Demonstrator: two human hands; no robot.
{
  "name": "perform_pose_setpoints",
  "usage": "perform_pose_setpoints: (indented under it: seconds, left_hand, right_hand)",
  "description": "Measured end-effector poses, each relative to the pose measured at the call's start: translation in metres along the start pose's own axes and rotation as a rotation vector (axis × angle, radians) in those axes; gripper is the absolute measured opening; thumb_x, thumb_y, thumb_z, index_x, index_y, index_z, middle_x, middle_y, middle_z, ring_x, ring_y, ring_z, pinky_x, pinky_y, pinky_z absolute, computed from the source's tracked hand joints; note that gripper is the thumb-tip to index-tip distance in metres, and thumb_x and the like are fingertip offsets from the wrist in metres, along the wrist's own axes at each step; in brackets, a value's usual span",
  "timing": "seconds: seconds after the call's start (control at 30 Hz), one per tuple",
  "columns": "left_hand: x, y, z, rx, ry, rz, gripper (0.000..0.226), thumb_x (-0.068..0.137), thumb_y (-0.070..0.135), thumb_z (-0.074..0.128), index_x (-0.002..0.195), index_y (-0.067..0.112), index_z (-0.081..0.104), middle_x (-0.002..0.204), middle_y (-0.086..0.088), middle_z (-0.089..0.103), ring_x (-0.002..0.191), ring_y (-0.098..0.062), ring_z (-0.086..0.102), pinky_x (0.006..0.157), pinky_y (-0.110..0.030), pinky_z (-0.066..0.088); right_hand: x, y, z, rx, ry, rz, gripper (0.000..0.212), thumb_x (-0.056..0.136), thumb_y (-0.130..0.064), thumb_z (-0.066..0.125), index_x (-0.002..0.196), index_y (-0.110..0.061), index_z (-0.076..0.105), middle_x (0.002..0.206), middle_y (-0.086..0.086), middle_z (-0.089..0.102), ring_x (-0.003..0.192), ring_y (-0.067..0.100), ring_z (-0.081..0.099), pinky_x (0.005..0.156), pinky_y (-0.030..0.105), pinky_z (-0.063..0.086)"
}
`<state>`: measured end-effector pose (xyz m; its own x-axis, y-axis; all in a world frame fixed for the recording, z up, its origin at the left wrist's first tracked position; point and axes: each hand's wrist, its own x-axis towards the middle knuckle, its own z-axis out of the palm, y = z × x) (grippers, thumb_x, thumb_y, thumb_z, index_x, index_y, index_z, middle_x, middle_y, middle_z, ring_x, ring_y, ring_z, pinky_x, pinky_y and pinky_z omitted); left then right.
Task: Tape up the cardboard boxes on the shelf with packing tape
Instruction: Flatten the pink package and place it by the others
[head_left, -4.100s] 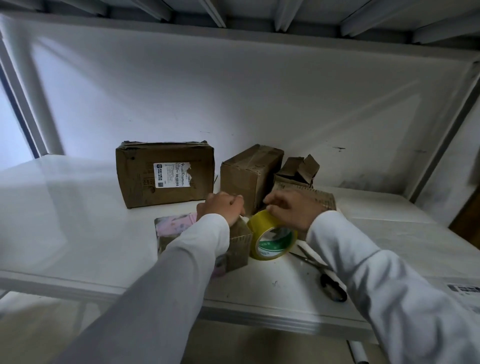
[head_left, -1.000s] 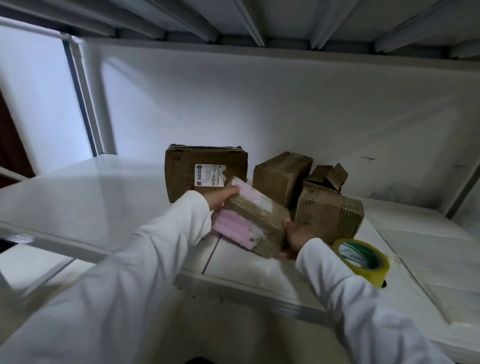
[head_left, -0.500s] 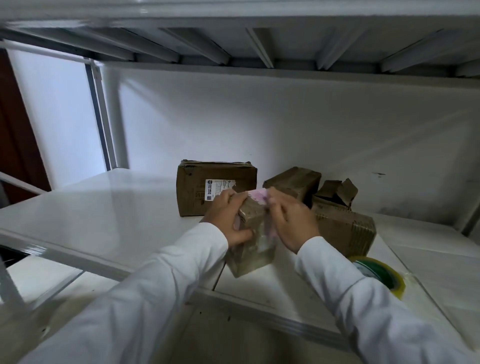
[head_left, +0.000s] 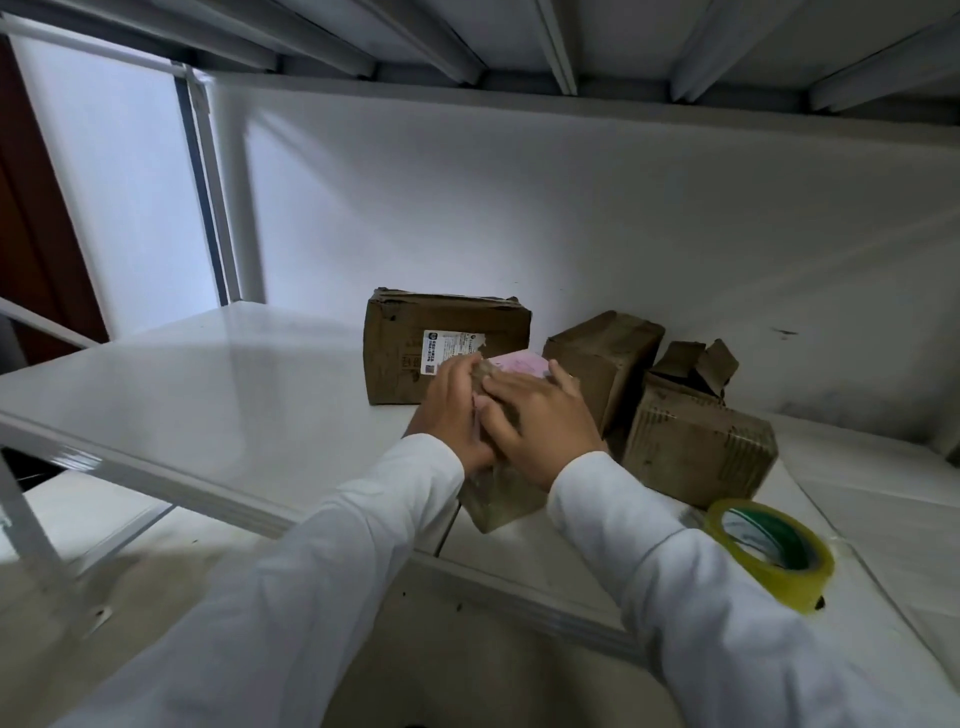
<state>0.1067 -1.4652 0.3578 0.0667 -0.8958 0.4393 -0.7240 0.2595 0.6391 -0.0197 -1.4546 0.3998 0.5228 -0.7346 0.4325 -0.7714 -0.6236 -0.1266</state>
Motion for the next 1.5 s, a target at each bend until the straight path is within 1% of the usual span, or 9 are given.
perform_pose_setpoints:
  seconds: [0.23,0.53,0.73,0.87,0.97,1.07,1.27,1.37,1.5]
  left_hand:
    - [0.003,-0.011,0.011,-0.2,0.019,-0.101,0.125,0.054,0.023,0.09,0.149,0.016,0.008,0.151,-0.008,0.021,0.139,-0.026,0.026,0.111,-0.034,0.029]
    - [0.006,-0.013,0.027,-0.342,0.086,-0.296,0.101,0.076,0.027,0.078,0.15,0.024,0.01,0.155,-0.005,0.019,0.141,-0.026,0.024,0.114,-0.04,0.028]
    - [0.005,-0.01,0.02,-0.225,0.062,-0.222,0.088,0.06,0.036,0.083,0.131,0.021,0.034,0.131,-0.001,0.046,0.122,-0.022,0.046,0.105,-0.039,0.042]
    - [0.002,0.008,0.004,0.178,0.115,-0.013,0.099,0.061,0.049,0.081,0.14,0.021,0.029,0.134,0.0,0.044,0.125,-0.022,0.041,0.107,-0.036,0.035]
    - [-0.008,0.026,0.001,0.408,-0.067,0.207,0.106,0.065,0.061,0.075,0.147,0.023,0.02,0.147,0.001,0.034,0.134,-0.022,0.033,0.112,-0.036,0.024]
    - [-0.021,0.031,0.005,0.412,-0.307,0.308,0.069,0.08,0.055,0.065,0.139,0.03,0.04,0.142,0.007,0.041,0.126,-0.017,0.04,0.104,-0.029,0.032]
    - [-0.003,0.009,-0.014,0.154,0.157,-0.315,0.038,0.093,0.041,0.053,0.128,0.026,0.051,0.134,0.0,0.052,0.117,-0.024,0.052,0.097,-0.038,0.044]
    - [0.003,-0.005,-0.012,0.019,-0.042,-0.791,0.068,0.085,0.059,0.055,0.136,0.016,0.036,0.138,-0.011,0.044,0.12,-0.033,0.048,0.1,-0.043,0.044]
    - [-0.002,0.001,-0.007,0.03,-0.248,-0.772,0.075,0.083,0.06,0.059,0.136,0.012,0.036,0.135,-0.011,0.047,0.117,-0.029,0.05,0.095,-0.034,0.045]
  right_hand:
    - [0.024,-0.003,-0.02,-0.318,-0.083,-0.042,0.042,0.097,-0.05,0.023,0.111,-0.033,0.058,0.094,-0.004,0.068,0.097,0.017,0.062,0.115,0.048,0.003]
    - [0.034,-0.01,0.016,-0.264,-0.15,-0.003,0.046,0.096,-0.033,0.05,0.137,-0.018,0.038,0.14,0.005,0.044,0.125,0.024,0.047,0.106,0.035,0.037]
    - [0.031,-0.014,0.01,-0.235,-0.148,0.017,0.046,0.097,-0.027,0.049,0.14,-0.017,0.035,0.146,0.005,0.04,0.13,0.025,0.042,0.107,0.035,0.034]
    - [0.007,0.011,0.002,0.145,0.059,0.014,0.042,0.101,-0.028,0.036,0.142,-0.021,0.038,0.143,0.002,0.045,0.129,0.02,0.043,0.111,0.033,0.031]
    - [-0.029,0.045,0.015,0.257,0.053,0.221,0.057,0.098,-0.035,0.042,0.149,-0.033,0.016,0.148,0.002,0.04,0.133,0.023,0.04,0.112,0.039,0.031]
    - [-0.057,0.073,0.031,0.247,-0.141,0.407,0.068,0.095,-0.031,0.05,0.15,-0.034,0.009,0.15,0.005,0.037,0.133,0.027,0.041,0.109,0.036,0.034]
    - [-0.037,0.069,0.036,0.365,-0.057,0.539,0.06,0.098,-0.049,0.033,0.151,-0.027,0.015,0.157,0.0,0.021,0.142,0.024,0.024,0.114,0.039,0.022]
    - [-0.002,0.047,0.05,0.584,-0.196,0.763,0.079,0.084,-0.071,0.037,0.148,-0.028,0.019,0.153,0.003,0.031,0.133,0.032,0.039,0.11,0.045,0.032]
    - [0.013,0.043,0.058,0.697,-0.311,0.771,0.054,0.085,-0.052,0.058,0.128,-0.021,0.047,0.123,0.005,0.057,0.107,0.029,0.056,0.094,0.039,0.048]
